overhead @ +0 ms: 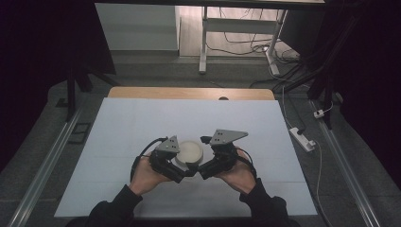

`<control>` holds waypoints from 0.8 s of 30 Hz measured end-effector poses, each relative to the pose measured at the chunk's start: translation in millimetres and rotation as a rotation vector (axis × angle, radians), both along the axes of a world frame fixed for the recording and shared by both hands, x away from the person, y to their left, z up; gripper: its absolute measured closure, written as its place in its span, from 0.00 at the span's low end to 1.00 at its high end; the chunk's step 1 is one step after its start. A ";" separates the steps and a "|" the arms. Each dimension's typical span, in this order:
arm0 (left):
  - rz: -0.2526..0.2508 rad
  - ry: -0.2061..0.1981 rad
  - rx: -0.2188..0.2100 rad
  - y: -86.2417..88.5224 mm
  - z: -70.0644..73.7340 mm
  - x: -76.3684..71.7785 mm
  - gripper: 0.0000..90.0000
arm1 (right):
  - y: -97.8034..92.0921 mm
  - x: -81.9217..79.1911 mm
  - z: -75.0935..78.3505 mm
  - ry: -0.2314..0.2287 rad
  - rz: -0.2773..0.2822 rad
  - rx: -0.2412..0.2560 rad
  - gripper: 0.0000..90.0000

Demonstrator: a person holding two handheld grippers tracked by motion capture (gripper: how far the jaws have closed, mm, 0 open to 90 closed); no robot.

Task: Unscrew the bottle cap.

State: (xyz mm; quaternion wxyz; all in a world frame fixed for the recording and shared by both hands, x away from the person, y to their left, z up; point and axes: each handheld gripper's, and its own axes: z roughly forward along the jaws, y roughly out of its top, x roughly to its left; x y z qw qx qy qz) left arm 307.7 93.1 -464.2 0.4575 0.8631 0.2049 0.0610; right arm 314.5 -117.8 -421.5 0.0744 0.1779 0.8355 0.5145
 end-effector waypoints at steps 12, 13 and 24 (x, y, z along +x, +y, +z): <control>0.005 -0.014 0.027 -8.8 2.7 -5.6 0.08 | 13.4 -10.4 -5.0 -0.032 -0.060 -0.042 0.08; -0.012 -0.013 0.027 -8.0 2.8 -5.0 0.08 | 13.3 -10.7 -4.8 -0.034 -0.054 -0.042 0.08; -0.262 0.021 -0.020 0.8 2.4 -1.1 0.08 | 2.8 -2.7 -2.7 0.058 0.173 0.009 0.08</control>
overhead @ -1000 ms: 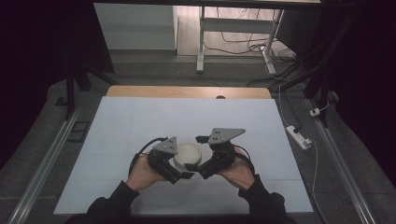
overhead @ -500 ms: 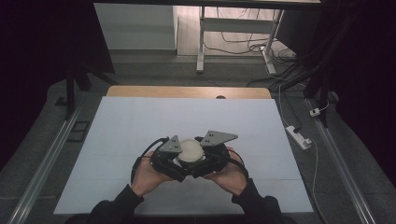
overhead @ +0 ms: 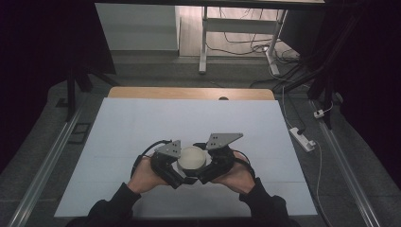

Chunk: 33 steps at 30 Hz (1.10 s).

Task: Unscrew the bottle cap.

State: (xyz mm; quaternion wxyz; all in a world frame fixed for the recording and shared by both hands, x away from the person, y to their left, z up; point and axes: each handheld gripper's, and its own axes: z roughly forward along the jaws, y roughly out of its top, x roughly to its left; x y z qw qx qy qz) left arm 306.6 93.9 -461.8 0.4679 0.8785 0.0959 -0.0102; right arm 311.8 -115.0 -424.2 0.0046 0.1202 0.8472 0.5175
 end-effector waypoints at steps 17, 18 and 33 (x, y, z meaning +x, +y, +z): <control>0.014 -0.019 0.040 -1.9 -2.8 0.5 0.08 | -1.4 -1.3 1.3 -0.039 0.005 0.017 0.08; 0.014 -0.019 0.040 -1.9 -2.8 0.5 0.08 | -1.4 -1.3 1.3 -0.039 0.005 0.017 0.08; 0.087 -0.016 0.057 5.0 -6.4 7.3 0.08 | -11.7 -1.3 9.0 -0.076 -0.053 0.039 0.08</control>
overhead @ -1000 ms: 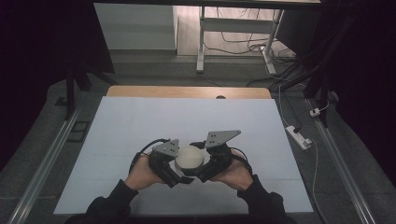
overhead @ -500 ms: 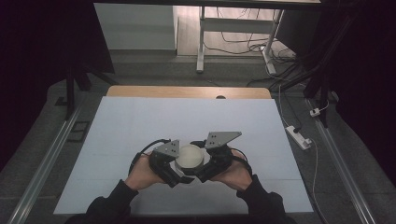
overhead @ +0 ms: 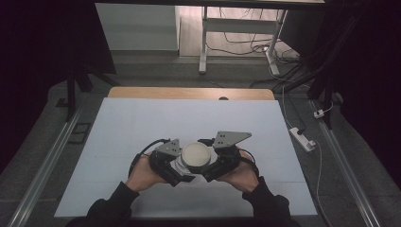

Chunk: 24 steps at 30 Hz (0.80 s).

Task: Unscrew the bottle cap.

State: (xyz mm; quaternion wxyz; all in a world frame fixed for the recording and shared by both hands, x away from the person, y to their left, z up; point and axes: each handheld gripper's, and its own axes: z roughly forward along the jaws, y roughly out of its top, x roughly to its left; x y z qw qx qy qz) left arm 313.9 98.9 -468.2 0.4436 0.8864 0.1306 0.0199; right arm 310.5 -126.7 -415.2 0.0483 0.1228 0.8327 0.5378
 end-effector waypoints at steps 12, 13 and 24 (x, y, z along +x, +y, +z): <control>0.103 0.004 0.004 7.4 -3.5 7.9 0.08 | -4.2 -2.8 0.9 0.001 -0.024 -0.005 0.08; 0.105 0.002 0.010 8.3 -3.6 9.0 0.08 | -4.5 -3.4 1.2 0.001 -0.027 -0.007 0.08; 0.178 0.006 0.001 15.1 -4.5 14.1 0.08 | -6.1 -9.7 0.1 0.013 -0.044 -0.015 0.08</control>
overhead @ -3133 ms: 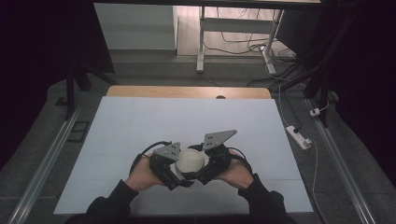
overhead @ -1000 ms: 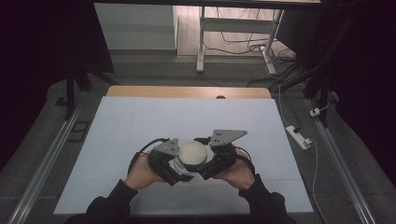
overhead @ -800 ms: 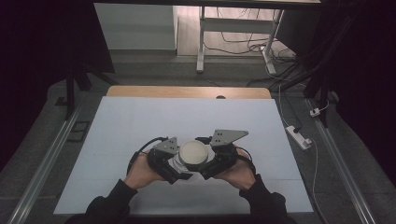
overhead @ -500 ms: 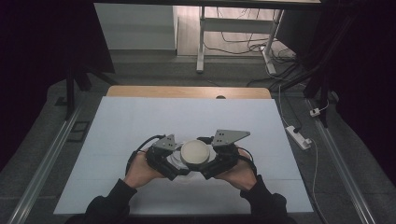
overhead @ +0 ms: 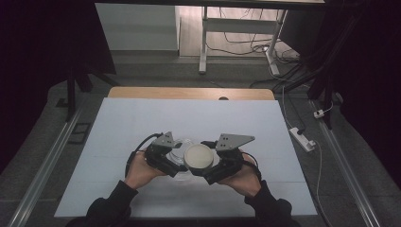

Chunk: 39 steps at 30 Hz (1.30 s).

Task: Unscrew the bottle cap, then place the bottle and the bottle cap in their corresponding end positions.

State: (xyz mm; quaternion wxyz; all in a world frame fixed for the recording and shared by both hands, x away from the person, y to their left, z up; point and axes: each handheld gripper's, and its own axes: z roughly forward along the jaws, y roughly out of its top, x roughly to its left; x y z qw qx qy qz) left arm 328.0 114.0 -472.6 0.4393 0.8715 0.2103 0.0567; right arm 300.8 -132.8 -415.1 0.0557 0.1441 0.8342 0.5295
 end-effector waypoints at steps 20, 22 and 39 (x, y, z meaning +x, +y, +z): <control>0.063 -0.013 -0.018 6.0 4.0 11.4 0.08 | -7.0 -14.5 -11.0 0.005 -0.019 -0.005 0.08; 0.066 -0.015 -0.019 7.2 4.7 13.2 0.08 | -7.5 -16.0 -12.4 0.007 -0.019 -0.004 0.08; 0.095 -0.036 -0.046 4.9 13.8 25.2 0.08 | -7.3 -26.8 -26.1 0.020 -0.015 -0.020 0.08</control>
